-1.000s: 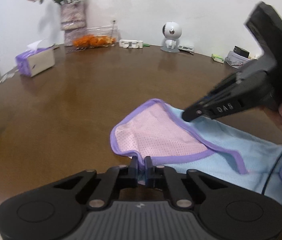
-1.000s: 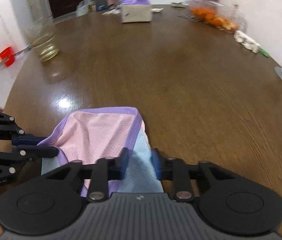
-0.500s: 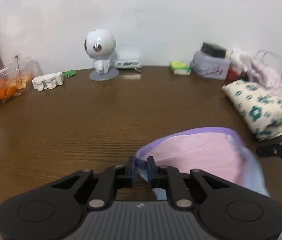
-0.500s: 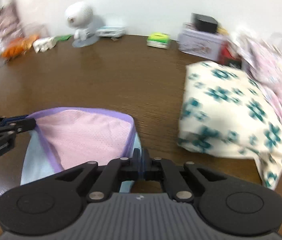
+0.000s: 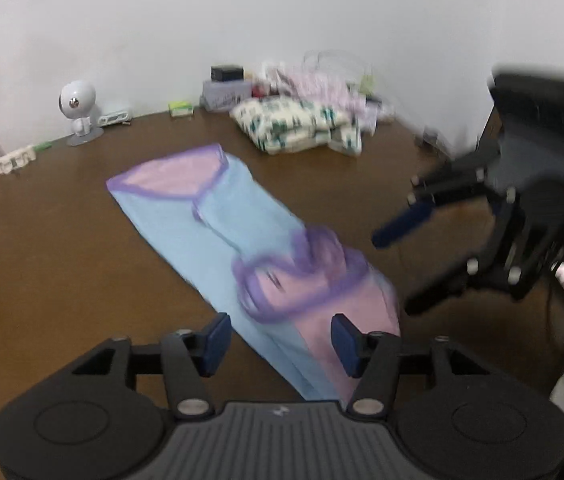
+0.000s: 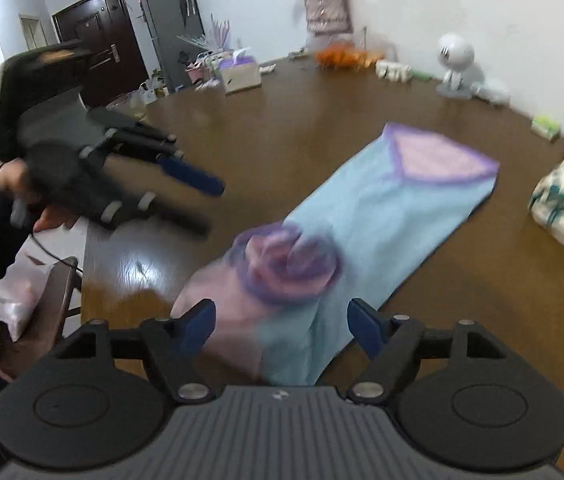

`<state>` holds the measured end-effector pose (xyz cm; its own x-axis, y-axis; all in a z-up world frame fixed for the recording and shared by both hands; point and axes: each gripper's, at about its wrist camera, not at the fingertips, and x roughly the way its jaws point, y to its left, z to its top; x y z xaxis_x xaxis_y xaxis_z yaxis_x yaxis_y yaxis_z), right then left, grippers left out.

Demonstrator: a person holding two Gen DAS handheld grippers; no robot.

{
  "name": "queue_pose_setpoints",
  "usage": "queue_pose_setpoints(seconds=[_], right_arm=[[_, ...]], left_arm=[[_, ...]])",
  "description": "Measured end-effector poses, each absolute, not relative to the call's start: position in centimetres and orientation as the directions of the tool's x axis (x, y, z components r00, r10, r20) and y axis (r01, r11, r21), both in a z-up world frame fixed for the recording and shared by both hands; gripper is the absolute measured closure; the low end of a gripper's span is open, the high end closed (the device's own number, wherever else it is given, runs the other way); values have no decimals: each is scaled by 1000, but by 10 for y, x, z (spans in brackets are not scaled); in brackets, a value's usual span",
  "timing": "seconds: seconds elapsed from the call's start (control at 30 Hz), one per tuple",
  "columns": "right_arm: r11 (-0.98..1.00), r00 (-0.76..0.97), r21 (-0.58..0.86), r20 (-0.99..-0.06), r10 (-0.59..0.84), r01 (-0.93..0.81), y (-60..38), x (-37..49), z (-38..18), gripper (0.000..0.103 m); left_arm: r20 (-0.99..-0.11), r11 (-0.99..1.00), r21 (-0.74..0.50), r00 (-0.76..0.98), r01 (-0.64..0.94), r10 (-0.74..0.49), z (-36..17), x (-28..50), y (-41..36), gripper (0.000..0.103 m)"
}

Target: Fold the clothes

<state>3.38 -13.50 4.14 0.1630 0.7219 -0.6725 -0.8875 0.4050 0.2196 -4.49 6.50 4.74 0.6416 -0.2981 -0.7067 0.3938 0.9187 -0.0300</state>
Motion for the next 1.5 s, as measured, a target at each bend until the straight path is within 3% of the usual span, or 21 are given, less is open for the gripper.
queue_pose_setpoints(seconds=[0.1, 0.13, 0.17, 0.2, 0.33, 0.4, 0.47, 0.53, 0.57, 0.6, 0.63, 0.67, 0.7, 0.73, 0.93, 1.03, 1.1, 1.23, 1.33, 1.4, 1.5], right_arm=[[416, 161, 262, -647, 745, -871, -134, 27, 29, 46], [428, 168, 275, -641, 749, -861, -133, 25, 27, 54], [455, 179, 287, -646, 742, -843, -132, 25, 22, 77], [496, 198, 298, -661, 724, -816, -131, 26, 16, 89], [596, 257, 362, -657, 708, -716, -144, 12, 3, 100], [606, 264, 399, -640, 721, -688, -152, -6, 6, 99], [612, 302, 399, -609, 733, -683, -161, -23, 14, 94], [617, 349, 390, -568, 745, -683, -163, -26, 18, 72], [619, 362, 376, -562, 744, -689, -159, -23, 17, 54], [618, 367, 359, -561, 742, -700, -155, -20, 15, 53], [614, 368, 340, -564, 740, -713, -150, -15, 12, 53], [611, 355, 349, -571, 740, -711, -146, -10, 9, 64], [608, 335, 372, -581, 742, -701, -143, -4, 6, 90], [606, 315, 396, -590, 744, -690, -140, 2, 4, 97], [659, 467, 403, -479, 743, -635, -151, 8, 15, 97], [733, 485, 305, -588, 647, -608, -140, 18, 9, 85], [734, 500, 286, -579, 644, -616, -147, 12, 14, 69], [680, 443, 318, -565, 695, -661, -160, 3, 17, 68], [692, 408, 329, -617, 673, -643, -151, 12, 2, 80], [696, 399, 343, -627, 670, -630, -146, 12, -1, 94], [698, 386, 317, -653, 651, -642, -140, 4, 1, 97]], left_arm=[[-716, 920, -15, 638, 392, -284, 30, -46, 46, 50], [-718, 923, -43, 631, 382, -295, 26, -41, 47, 64], [-719, 929, -59, 630, 365, -293, 23, -36, 49, 88], [-721, 936, -68, 631, 346, -286, 21, -31, 52, 93], [-708, 943, -134, 636, 305, -307, 24, -31, 75, 96], [-697, 938, -177, 635, 298, -333, 26, -34, 86, 95], [-684, 931, -214, 635, 296, -359, 28, -36, 94, 86], [-678, 931, -211, 641, 299, -360, 32, -29, 94, 66], [-674, 929, -210, 644, 304, -362, 33, -25, 92, 60], [-669, 926, -208, 645, 313, -369, 33, -20, 89, 61], [-667, 922, -214, 641, 322, -379, 32, -15, 86, 65], [-668, 917, -226, 632, 330, -392, 30, -10, 84, 89], [-664, 911, -232, 629, 341, -404, 29, -9, 81, 100], [-660, 905, -238, 625, 352, -416, 29, -7, 78, 99], [-613, 902, -236, 665, 361, -427, 35, -18, 86, 94], [-624, 910, -232, 664, 344, -411, 35, -26, 94, 78], [-632, 915, -229, 664, 333, -400, 36, -32, 99, 67], [-656, 923, -201, 655, 327, -375, 31, -39, 99, 63], [-685, 926, -149, 639, 347, -350, 22, -39, 82, 64], [-704, 925, -115, 628, 361, -333, 15, -39, 71, 81], [-711, 918, -122, 613, 377, -346, 12, -48, 72, 94]])
